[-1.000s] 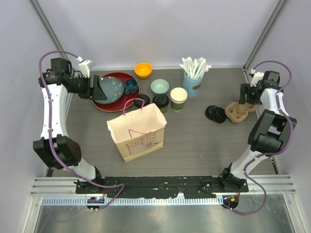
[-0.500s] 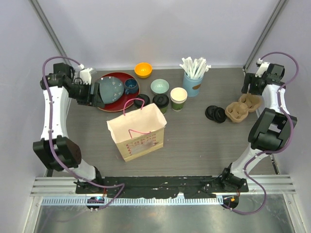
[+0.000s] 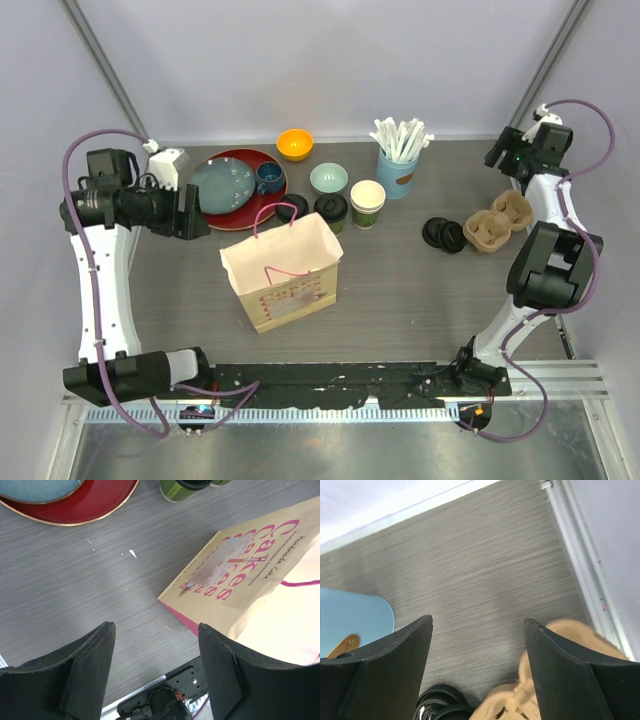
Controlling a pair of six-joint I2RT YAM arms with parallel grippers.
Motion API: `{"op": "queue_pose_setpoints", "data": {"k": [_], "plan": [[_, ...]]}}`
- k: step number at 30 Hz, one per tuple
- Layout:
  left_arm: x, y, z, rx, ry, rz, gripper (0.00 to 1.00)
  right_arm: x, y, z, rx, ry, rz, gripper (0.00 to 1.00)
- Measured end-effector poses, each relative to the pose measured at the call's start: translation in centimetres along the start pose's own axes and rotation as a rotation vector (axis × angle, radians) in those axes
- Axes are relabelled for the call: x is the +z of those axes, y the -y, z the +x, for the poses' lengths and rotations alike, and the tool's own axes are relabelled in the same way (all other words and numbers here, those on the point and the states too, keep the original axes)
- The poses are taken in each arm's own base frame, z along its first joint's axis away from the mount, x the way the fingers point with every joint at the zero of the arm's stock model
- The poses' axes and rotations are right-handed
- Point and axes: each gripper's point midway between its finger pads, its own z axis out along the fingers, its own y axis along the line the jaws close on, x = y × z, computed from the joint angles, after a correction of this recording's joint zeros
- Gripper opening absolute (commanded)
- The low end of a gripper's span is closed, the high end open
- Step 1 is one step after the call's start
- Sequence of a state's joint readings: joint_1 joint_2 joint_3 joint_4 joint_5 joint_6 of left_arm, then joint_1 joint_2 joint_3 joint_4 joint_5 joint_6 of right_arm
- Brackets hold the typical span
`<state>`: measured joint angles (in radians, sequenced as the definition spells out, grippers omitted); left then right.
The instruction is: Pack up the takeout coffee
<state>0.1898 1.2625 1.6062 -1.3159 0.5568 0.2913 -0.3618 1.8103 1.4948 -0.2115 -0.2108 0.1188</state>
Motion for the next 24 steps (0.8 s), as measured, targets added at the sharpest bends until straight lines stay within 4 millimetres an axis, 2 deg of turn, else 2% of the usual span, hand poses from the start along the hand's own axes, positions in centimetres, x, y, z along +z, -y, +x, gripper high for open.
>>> {"op": "queue_pose_setpoints", "data": {"k": [5,9,13,16,20,24], "plan": [[-0.5,0.1,0.7,-0.022,-0.021,-0.022,0.71,0.1,-2.3,2.7,-0.076,-0.019,-0.027,0.82],[-1.1,0.1,-1.1,-0.009,0.010,-0.026,0.71,-0.9,-3.6,2.7,-0.228,-0.022,-0.096,0.82],[-1.5,0.2,-3.9,0.055,0.062,0.002,0.71,-2.4,-3.0,2.2,-0.378,-0.040,-0.117,0.82],[-1.1,0.3,-5.2,0.094,0.079,0.038,0.71,-3.3,-2.1,2.1,-0.459,-0.048,-0.127,0.82],[0.3,0.6,-5.2,0.118,0.056,0.094,0.71,-4.0,-0.7,2.1,-0.567,-0.067,-0.140,0.80],[1.2,1.1,-4.3,0.122,0.029,0.145,0.71,-4.5,0.4,2.6,-0.612,-0.080,-0.196,0.78]]}}
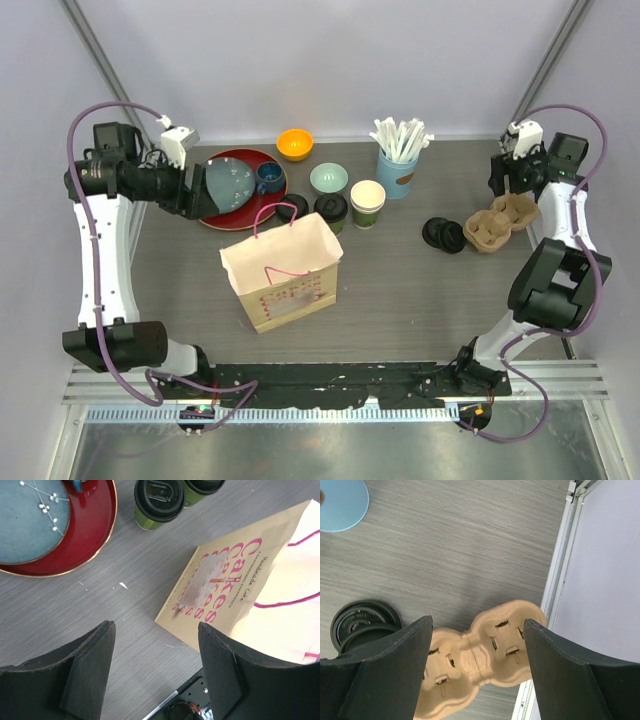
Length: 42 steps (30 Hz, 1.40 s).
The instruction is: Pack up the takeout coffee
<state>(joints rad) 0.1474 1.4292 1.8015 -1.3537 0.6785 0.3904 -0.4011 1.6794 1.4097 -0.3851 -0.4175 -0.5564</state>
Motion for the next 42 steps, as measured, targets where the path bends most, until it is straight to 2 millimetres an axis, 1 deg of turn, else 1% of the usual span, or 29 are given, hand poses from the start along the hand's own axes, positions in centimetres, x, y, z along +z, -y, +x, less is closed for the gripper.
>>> {"op": "queue_pose_setpoints", "data": {"k": [3,6,11,14,20,25,28,29,31,32,36,42], "plan": [[0.3,0.3,0.4,0.013,-0.006,0.019,0.70,-0.4,0.3,1.0,-0.035,-0.007,-0.032,0.79],[0.2,0.5,0.6,0.035,-0.004,0.025,0.71,-0.6,0.1,2.7,-0.064,-0.040,-0.057,0.79],[0.1,0.6,0.5,0.066,0.004,0.036,0.71,-0.3,-2.2,6.3,-0.099,-0.117,-0.144,0.79],[0.2,0.6,0.5,0.074,0.002,0.039,0.71,-0.3,-2.9,7.7,-0.107,-0.150,-0.169,0.76],[0.8,0.1,0.6,0.067,-0.013,0.047,0.71,0.6,-2.7,9.3,-0.115,-0.196,-0.180,0.67],[1.1,-0.2,0.7,0.058,-0.022,0.051,0.71,1.3,-2.9,10.6,-0.111,-0.226,-0.200,0.67],[1.1,-0.2,0.7,0.058,-0.023,0.050,0.71,1.5,-2.5,11.3,-0.103,-0.247,-0.192,0.65],[1.1,-0.2,0.7,0.058,-0.023,0.050,0.70,1.5,-2.4,11.5,-0.101,-0.253,-0.188,0.63],[1.1,-0.2,0.7,0.058,-0.023,0.050,0.70,1.5,-2.0,11.7,-0.100,-0.257,-0.179,0.48],[1.1,-0.2,0.7,0.058,-0.023,0.050,0.71,1.5,-1.8,11.8,-0.105,-0.257,-0.173,0.46],[1.2,-0.2,0.7,0.057,-0.024,0.050,0.71,1.5,-1.5,11.7,-0.112,-0.257,-0.160,0.52],[1.3,-0.3,0.8,0.055,-0.027,0.051,0.71,1.7,-1.3,11.9,-0.111,-0.263,-0.156,0.56]]}}
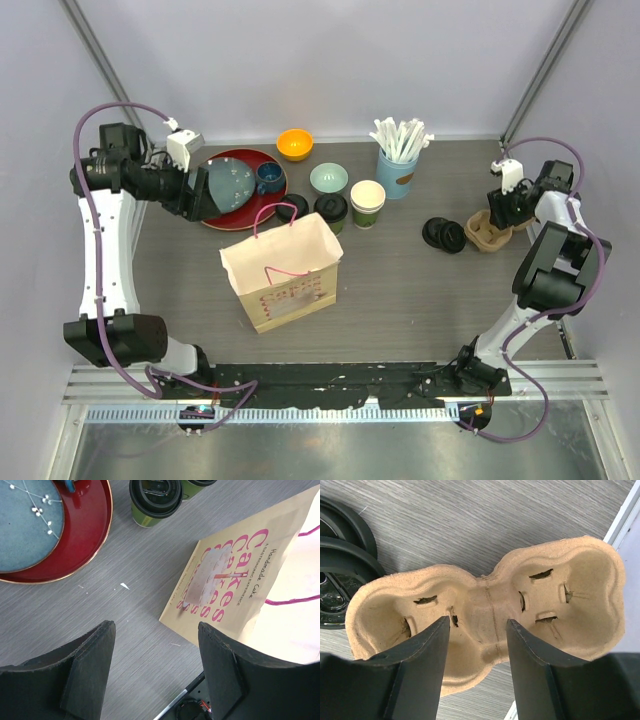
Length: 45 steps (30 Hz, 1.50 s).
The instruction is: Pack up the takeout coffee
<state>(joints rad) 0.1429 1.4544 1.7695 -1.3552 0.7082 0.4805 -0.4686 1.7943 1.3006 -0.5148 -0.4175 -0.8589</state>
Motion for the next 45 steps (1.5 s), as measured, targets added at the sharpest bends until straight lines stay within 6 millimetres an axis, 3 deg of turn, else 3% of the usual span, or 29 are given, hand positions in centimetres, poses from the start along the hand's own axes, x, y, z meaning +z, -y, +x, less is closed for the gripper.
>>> {"op": "queue_pose_setpoints", "data": {"k": [12,27,31,40,45], "plan": [[0.2,0.0,0.0,0.000,-0.004,0.004,0.71,0.6,1.2,-0.3,-0.003,-0.006,0.019,0.79],[0.5,-0.1,0.1,0.000,-0.015,0.007,0.71,1.5,3.1,1.1,0.026,-0.041,0.063,0.86],[0.6,0.0,0.1,-0.001,-0.017,0.008,0.71,2.5,3.1,1.8,0.044,-0.056,0.047,0.80],[0.8,0.1,0.1,0.002,-0.021,0.015,0.71,2.7,2.5,1.4,0.102,-0.031,0.028,0.45],[1.0,0.0,0.1,0.001,-0.024,0.025,0.71,2.6,1.7,0.7,0.185,-0.037,0.043,0.38]]}}
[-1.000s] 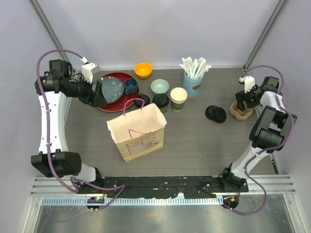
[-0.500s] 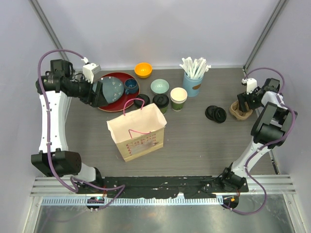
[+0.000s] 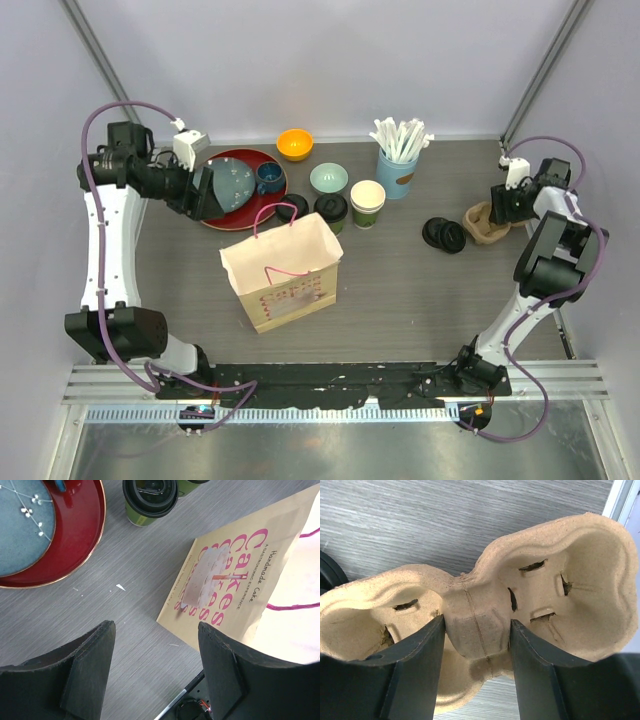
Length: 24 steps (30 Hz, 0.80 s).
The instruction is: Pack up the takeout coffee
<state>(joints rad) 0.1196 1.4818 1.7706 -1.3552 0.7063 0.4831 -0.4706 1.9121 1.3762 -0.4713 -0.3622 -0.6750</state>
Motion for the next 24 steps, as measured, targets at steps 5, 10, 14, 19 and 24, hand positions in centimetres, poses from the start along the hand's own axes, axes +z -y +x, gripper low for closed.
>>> {"op": "queue_pose_setpoints", "data": {"k": [5,10,14,19,24], "plan": [[0.23,0.00,-0.10,0.005,0.002,0.015,0.71,-0.39,-0.50,-0.40,0.086,-0.030,0.061,0.46],[0.26,0.04,-0.16,0.020,0.006,0.021,0.71,-0.40,-0.55,-0.25,0.140,-0.071,0.132,0.62],[0.25,0.05,-0.17,0.024,0.006,0.021,0.71,-0.41,-0.55,-0.23,0.152,-0.084,0.156,0.67],[0.27,0.06,-0.18,0.027,0.006,0.022,0.71,-0.44,-0.40,-0.12,0.151,-0.097,0.178,0.72],[0.27,0.06,-0.18,0.028,0.006,0.022,0.71,-0.48,-0.23,-0.19,0.138,-0.097,0.186,0.63]]}}
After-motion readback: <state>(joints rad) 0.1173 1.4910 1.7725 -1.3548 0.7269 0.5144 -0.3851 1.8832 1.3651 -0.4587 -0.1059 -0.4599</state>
